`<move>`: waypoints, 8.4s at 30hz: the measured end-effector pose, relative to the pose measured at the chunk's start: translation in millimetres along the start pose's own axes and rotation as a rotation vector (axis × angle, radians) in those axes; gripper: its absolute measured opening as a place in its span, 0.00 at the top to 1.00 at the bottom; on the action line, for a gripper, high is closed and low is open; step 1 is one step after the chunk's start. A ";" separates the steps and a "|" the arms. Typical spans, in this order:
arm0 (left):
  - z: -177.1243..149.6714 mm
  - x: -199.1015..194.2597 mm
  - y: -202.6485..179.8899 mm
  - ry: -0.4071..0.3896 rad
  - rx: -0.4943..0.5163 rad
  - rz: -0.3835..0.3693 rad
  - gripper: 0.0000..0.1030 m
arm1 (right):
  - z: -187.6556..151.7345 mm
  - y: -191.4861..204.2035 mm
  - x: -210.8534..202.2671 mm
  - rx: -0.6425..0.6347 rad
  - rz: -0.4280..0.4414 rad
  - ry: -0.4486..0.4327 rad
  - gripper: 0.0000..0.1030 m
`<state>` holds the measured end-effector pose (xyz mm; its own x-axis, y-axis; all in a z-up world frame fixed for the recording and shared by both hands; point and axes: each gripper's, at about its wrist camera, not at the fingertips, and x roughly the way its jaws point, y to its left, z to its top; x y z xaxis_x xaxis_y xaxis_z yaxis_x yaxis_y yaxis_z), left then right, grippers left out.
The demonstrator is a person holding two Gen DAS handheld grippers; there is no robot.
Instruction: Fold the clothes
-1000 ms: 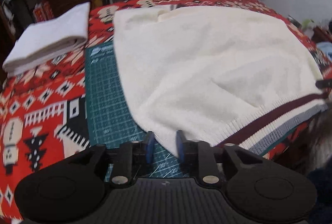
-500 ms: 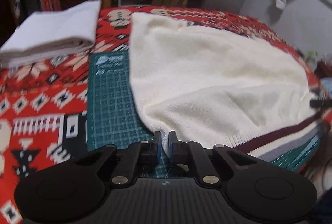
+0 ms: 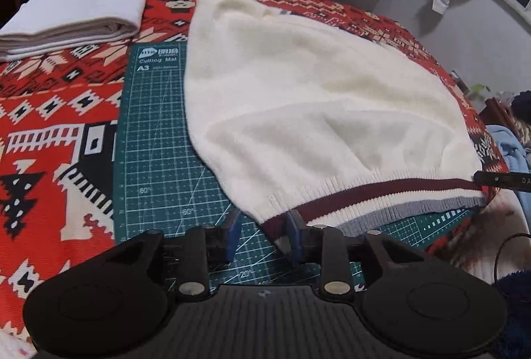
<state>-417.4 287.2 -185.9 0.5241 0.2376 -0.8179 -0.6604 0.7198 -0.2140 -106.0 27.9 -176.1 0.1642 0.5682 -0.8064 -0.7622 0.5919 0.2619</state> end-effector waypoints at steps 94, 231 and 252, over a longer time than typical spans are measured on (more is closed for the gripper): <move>-31.0 4.5 21.0 0.112 -0.370 -0.359 0.93 | -7.5 -51.4 -2.6 0.158 0.144 0.051 0.75; 297.2 158.6 57.3 0.133 0.406 -0.073 0.97 | 296.3 228.4 285.6 -0.603 0.187 0.231 0.97; 327.4 127.6 73.7 0.008 0.308 -0.068 0.97 | 341.5 233.4 256.8 -0.644 0.237 0.161 0.88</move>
<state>-223.2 584.2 -131.2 0.5567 0.1777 -0.8115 -0.4293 0.8978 -0.0980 -27.9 507.2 -141.0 -0.1094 0.5187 -0.8479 -0.9932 -0.0223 0.1145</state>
